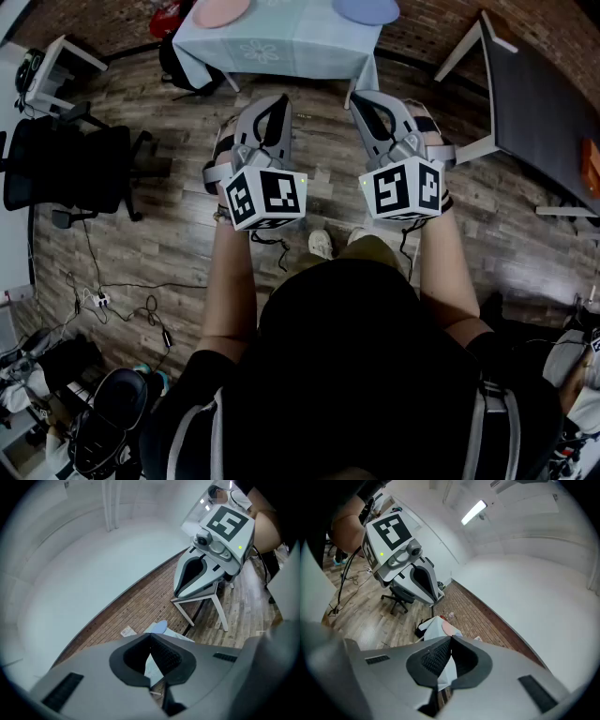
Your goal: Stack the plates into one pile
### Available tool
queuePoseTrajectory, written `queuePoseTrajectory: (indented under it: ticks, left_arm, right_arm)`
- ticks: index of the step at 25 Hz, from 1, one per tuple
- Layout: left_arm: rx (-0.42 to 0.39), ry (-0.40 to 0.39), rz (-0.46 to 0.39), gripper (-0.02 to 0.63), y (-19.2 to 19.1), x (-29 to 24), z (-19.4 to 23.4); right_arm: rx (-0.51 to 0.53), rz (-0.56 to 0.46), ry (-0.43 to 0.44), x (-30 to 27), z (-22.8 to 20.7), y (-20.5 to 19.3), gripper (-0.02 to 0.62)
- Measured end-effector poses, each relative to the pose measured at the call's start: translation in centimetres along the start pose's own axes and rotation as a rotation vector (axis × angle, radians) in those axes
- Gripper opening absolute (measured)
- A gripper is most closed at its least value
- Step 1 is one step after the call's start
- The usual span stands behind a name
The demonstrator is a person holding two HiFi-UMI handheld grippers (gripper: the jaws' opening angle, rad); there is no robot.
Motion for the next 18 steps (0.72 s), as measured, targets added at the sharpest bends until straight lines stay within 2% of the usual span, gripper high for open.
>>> queuePoseTrajectory:
  ticks: [18]
  left_arm:
    - [-0.013,-0.016,-0.001,0.023,0.16,-0.61,-0.12]
  right_arm:
    - [-0.004,-0.005,0.006,-0.33,0.03,-0.39,0.035]
Point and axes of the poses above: the fingertips, and each gripper's own axes: x backward along the fingers, z to its left, y out of its top, the point moved 8 cm from there along x, backward along the fingers, and after that the axes turned 15 degrees about x, right-handed, at the moved point
